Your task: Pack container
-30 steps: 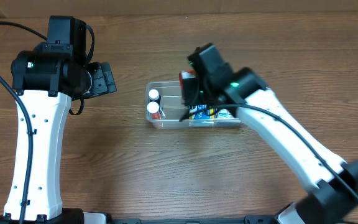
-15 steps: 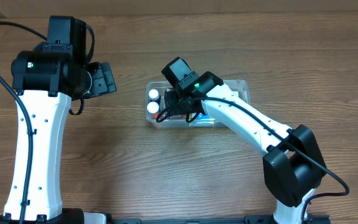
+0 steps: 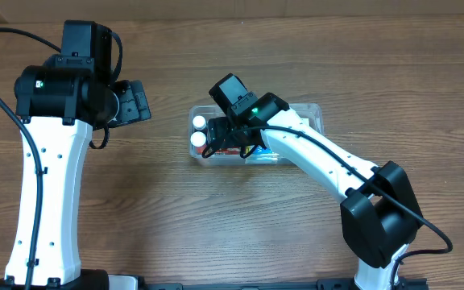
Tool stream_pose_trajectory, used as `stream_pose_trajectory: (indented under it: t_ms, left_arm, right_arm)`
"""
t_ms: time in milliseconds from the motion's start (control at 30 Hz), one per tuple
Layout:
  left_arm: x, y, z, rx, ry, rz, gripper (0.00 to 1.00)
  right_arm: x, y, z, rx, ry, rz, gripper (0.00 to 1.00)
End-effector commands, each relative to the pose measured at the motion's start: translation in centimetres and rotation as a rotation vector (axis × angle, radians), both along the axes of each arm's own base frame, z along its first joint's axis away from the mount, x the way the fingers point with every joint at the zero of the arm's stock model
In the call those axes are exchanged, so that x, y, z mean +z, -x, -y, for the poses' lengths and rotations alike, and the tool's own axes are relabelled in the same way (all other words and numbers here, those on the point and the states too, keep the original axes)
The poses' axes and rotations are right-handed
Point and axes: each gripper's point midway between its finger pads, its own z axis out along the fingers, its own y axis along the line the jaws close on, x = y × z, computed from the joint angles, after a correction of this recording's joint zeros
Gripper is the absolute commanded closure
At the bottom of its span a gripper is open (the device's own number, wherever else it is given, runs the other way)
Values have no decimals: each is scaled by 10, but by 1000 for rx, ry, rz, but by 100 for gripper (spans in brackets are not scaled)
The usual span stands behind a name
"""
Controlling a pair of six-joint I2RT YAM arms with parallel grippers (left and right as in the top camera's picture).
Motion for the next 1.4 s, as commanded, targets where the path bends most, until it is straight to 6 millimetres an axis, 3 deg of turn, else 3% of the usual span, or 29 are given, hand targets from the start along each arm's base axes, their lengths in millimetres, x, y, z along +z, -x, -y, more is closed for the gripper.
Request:
stream_pose_trajectory:
  t_ms: [0, 67, 133, 267, 367, 533, 667, 833, 933, 1033, 1200, 1367]
  left_arm:
    - [0, 1, 1, -24, -7, 0, 12]
    - [0, 1, 1, -24, -7, -2, 12]
    - [0, 1, 1, -32, -11, -3, 12]
    - [2, -3, 2, -72, -22, 13, 11]
    - [6, -13, 3, -97, -32, 55, 1]
    - [12, -26, 2, -111, -49, 107, 0]
    - [17, -35, 3, -116, -47, 150, 0]
    - [16, -28, 4, -160, -59, 126, 0]
    - [26, -13, 5, -177, -63, 142, 0]
    - [36, 5, 16, -235, -73, 206, 0]
    - [27, 56, 30, -287, -55, 368, 0]
    - [-15, 113, 19, -198, 8, 454, 0]
  right_arm:
    - [7, -5, -2, -5, -15, 20, 21]
    - [14, -11, 7, -26, 14, 49, 20]
    - [34, -20, 25, -64, 64, 106, 18]
    - [117, -52, 94, -246, 123, 296, 0]
    - [153, -70, 151, -388, 68, 349, 0]
    - [159, -90, 246, -602, 64, 348, 0]
    - [152, -81, 296, -709, 105, 294, 0]
    - [161, -61, 308, -736, 80, 260, 0]
    - [178, -40, 307, -735, 64, 307, 0]
    - [181, -18, 303, -724, 42, 355, 0]
    - [154, 41, 288, -669, -2, 441, 0]
    - [121, 112, 282, -617, -27, 465, 0]
